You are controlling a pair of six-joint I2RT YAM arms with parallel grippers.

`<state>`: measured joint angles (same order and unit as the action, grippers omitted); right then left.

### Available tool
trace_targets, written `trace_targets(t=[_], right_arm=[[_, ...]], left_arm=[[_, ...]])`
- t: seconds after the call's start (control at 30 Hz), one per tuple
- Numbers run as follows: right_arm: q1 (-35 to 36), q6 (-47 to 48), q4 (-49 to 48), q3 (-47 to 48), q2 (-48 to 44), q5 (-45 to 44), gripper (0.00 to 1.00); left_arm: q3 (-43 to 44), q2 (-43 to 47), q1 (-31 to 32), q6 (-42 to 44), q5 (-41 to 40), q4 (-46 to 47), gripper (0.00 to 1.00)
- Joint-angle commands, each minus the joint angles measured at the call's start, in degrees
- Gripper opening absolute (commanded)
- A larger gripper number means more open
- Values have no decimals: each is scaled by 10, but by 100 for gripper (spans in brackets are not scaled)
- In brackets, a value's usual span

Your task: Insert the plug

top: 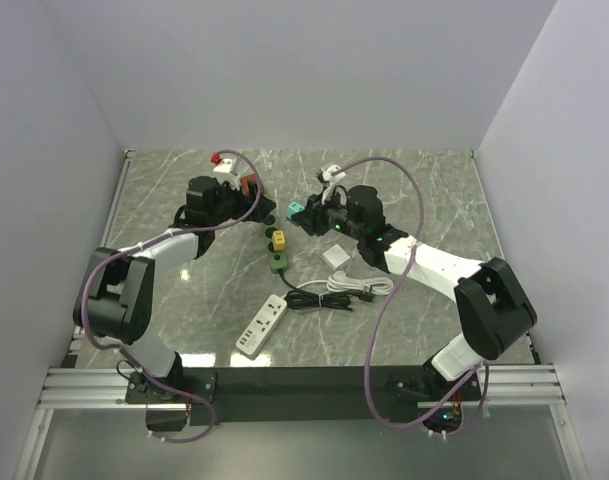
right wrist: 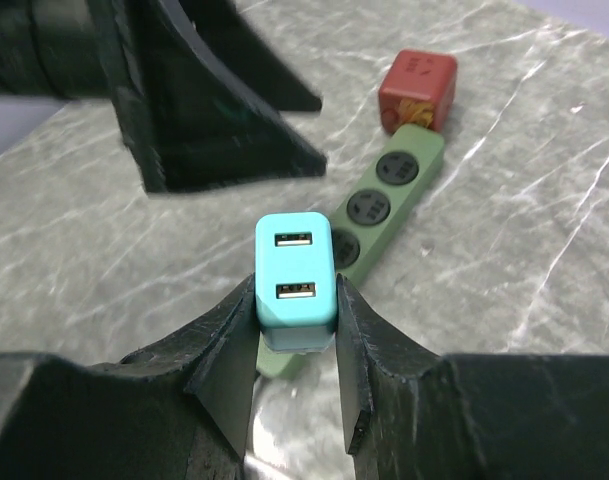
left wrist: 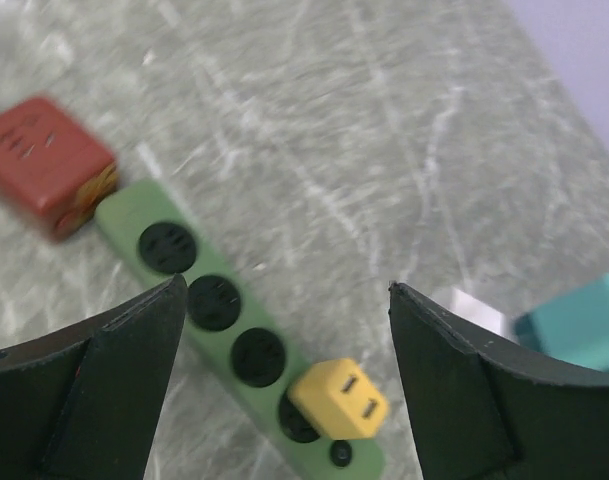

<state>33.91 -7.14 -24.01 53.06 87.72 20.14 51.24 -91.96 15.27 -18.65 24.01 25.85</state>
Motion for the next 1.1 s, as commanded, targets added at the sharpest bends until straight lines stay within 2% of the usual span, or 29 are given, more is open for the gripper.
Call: trace_targets(t=[0.0,0.17,0.4,0.6,1.07], right_arm=[[20,-11,-53,53,24,-70,0],[52,-11,-46,100,79,-140,0],[60,-44,-45,168,171,-178,0],[63,-60,-35,209,220,-221,0],[82,-65,66,331,316,-313,0]], left_arm=[[25,-22,-4,-31,-71,-4,87],[25,-46,-8,-49,-117,-4,87],[11,-59,-40,-92,-105,18,88],[-1,-54,-59,-107,-134,15,88],[14,-97,-63,-130,-98,39,87]])
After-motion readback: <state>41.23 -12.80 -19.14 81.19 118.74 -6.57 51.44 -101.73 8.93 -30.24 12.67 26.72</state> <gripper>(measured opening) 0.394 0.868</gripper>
